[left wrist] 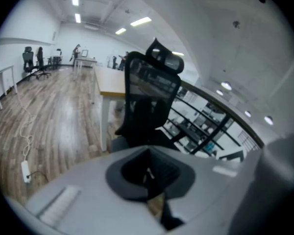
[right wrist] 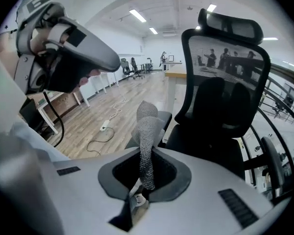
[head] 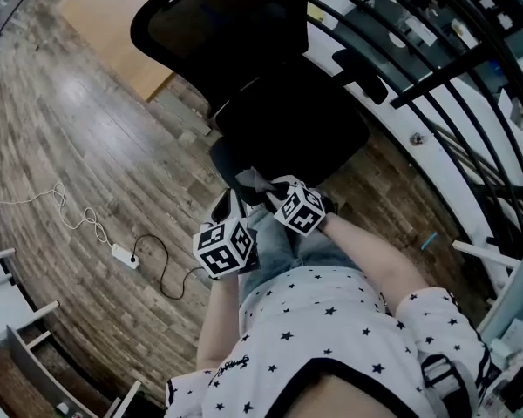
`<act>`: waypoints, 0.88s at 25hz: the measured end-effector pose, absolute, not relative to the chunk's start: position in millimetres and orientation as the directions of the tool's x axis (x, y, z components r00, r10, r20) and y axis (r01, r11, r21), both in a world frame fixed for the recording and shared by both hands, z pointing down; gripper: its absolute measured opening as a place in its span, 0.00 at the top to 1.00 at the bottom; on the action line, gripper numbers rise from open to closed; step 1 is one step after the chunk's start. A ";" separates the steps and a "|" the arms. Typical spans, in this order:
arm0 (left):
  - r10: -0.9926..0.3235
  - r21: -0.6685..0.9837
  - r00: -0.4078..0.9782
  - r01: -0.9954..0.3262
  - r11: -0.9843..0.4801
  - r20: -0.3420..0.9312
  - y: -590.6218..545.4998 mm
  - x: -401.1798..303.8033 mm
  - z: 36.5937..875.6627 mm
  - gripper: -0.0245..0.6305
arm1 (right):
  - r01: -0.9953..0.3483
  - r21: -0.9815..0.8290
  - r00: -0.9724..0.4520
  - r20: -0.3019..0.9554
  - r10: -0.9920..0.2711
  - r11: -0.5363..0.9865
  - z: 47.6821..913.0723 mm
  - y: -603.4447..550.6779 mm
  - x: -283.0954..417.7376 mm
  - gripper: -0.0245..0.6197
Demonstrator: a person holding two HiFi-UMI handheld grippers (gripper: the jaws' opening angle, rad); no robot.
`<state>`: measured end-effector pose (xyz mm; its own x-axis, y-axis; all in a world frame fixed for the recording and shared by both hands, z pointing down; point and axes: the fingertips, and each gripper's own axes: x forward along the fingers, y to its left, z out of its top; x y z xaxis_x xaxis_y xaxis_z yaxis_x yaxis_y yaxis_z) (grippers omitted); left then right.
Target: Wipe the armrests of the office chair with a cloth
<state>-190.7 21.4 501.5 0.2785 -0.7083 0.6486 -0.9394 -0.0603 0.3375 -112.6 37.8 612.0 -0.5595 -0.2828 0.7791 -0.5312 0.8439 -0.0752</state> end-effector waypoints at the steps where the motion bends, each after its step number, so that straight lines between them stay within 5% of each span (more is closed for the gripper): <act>1: -0.705 0.337 0.292 -0.938 -0.080 0.646 15.8 -187.1 500.6 0.96 | -0.551 -0.076 -0.557 0.775 -0.299 0.831 607.7 33.4 -108.7 0.90; 22: -0.550 0.348 0.589 -0.802 -0.486 0.592 -91.4 -124.9 473.5 0.96 | -0.878 -0.063 -0.364 0.732 -0.576 0.475 545.7 -26.0 -43.3 0.90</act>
<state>-124.9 -91.4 473.5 0.5895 -0.5497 0.5919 -0.8020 -0.4855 0.3479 -43.3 -26.0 545.7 -0.3644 -0.5755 0.7321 -0.8776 0.4753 -0.0632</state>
